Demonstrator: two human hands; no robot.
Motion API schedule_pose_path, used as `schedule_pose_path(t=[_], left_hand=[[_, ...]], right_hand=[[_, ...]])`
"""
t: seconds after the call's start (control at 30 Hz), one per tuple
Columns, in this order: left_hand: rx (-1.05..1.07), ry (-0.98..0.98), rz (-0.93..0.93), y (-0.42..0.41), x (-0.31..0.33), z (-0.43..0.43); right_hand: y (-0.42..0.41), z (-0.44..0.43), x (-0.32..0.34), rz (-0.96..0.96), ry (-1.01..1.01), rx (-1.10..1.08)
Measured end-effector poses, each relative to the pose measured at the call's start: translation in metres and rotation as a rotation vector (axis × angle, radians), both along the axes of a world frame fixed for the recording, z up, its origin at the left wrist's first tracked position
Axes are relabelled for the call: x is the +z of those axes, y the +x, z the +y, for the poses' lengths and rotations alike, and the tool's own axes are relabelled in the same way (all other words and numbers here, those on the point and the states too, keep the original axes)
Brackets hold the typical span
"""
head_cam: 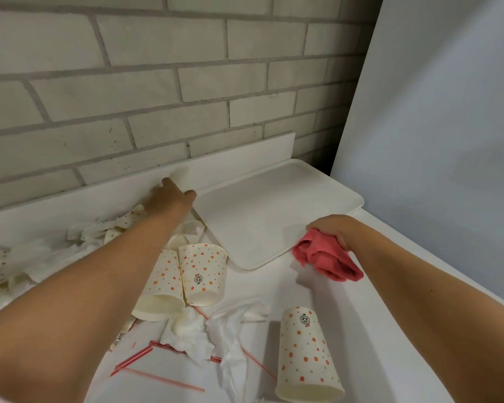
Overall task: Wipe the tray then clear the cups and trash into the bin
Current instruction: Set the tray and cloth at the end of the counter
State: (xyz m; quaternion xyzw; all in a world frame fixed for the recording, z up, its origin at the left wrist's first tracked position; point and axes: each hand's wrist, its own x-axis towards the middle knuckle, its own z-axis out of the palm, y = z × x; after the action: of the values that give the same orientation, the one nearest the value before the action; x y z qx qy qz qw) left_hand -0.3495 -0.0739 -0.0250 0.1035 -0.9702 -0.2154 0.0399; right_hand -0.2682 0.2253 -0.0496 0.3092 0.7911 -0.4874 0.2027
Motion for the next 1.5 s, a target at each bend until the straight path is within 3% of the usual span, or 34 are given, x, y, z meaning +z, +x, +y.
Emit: schedule_pose_path(t=[0.23, 0.33, 0.57, 0.7, 0.77, 1.0, 1.23, 1.37, 1.5], left_hand=[[-0.018, 0.206, 0.091, 0.020, 0.024, -0.014], [-0.035, 0.290, 0.096, 0.030, 0.031, -0.013], [-0.087, 0.623, 0.114, 0.065, 0.046, 0.007], [-0.139, 0.842, 0.063, 0.083, 0.048, 0.012], [-0.155, 0.883, 0.045, 0.091, 0.050, 0.013], [-0.245, 1.059, -0.103, 0.129, 0.061, 0.014], [-0.307, 1.282, -0.222, 0.165, 0.063, 0.005], [-0.292, 1.320, -0.231, 0.182, 0.055, 0.008], [-0.265, 1.317, -0.217, 0.199, 0.048, 0.016]], right_hand=[[0.025, -0.002, 0.042, 0.118, 0.422, 0.157], [0.028, 0.006, 0.048, 0.156, 0.702, 0.194], [0.072, 0.006, 0.020, 0.455, 0.825, 0.228], [0.085, -0.003, 0.015, 0.245, 0.945, 0.503], [0.089, -0.006, 0.013, 0.146, 0.953, 0.601], [0.100, -0.006, 0.013, 0.083, 0.997, 0.674], [0.117, -0.036, 0.038, 0.482, 0.894, 0.461], [0.155, -0.071, 0.075, 0.267, 0.690, 0.642], [0.186, -0.104, 0.077, 0.089, 0.620, 0.644]])
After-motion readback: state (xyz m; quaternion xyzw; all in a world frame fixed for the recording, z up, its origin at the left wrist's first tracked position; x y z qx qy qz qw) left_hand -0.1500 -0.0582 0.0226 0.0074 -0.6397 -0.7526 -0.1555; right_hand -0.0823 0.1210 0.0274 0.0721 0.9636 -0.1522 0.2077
